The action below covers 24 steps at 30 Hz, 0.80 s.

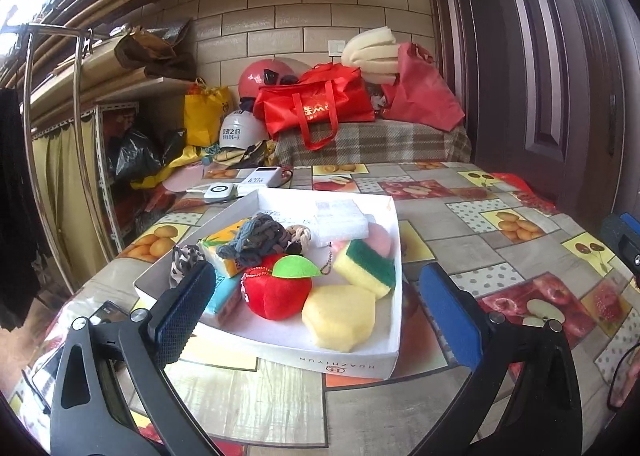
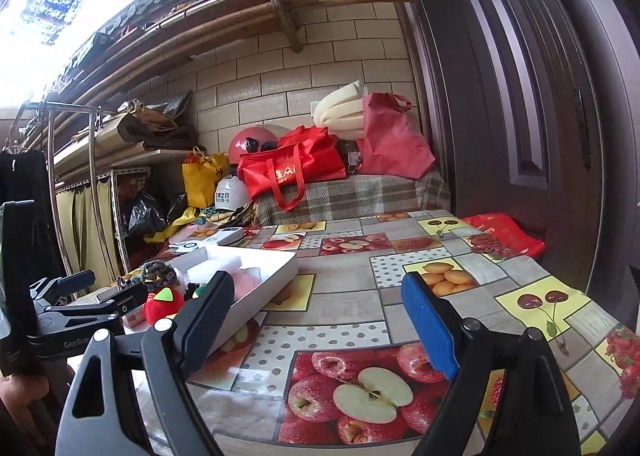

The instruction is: Organize soft objects

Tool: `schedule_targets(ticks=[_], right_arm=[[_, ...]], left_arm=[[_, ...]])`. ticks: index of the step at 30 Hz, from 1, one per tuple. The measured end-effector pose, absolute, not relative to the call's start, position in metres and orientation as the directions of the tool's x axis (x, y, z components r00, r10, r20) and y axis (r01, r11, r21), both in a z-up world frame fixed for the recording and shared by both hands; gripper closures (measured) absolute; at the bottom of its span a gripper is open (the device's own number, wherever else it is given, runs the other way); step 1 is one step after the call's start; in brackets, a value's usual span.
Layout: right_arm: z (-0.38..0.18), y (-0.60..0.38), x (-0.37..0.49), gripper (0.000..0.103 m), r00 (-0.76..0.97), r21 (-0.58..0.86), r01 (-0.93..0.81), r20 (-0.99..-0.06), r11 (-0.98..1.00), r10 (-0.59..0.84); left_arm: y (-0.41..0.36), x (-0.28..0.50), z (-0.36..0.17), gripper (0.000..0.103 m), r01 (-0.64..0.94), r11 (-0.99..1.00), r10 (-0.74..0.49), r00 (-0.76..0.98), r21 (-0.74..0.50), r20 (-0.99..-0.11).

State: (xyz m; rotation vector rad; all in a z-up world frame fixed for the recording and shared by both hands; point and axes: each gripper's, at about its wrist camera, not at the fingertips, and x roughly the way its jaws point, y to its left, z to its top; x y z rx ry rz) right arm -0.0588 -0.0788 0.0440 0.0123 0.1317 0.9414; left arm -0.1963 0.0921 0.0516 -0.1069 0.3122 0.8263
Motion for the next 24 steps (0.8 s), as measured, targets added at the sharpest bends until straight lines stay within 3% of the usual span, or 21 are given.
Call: schedule_targets(ticks=[14, 24], right_arm=[[0.042, -0.091, -0.062, 0.016, 0.603, 0.07, -0.793, -0.053, 0.605, 0.796], [0.039, -0.096, -0.047, 0.016, 0.676, 0.128, -0.713, -0.138, 0.69, 0.724]], left_arm=[[0.063, -0.191, 0.054, 0.0, -0.732, 0.677, 0.721, 0.638, 0.078, -0.272], [0.08, -0.176, 0.048, 0.0, -0.77, 0.632, 0.734, 0.559, 0.088, -0.387]])
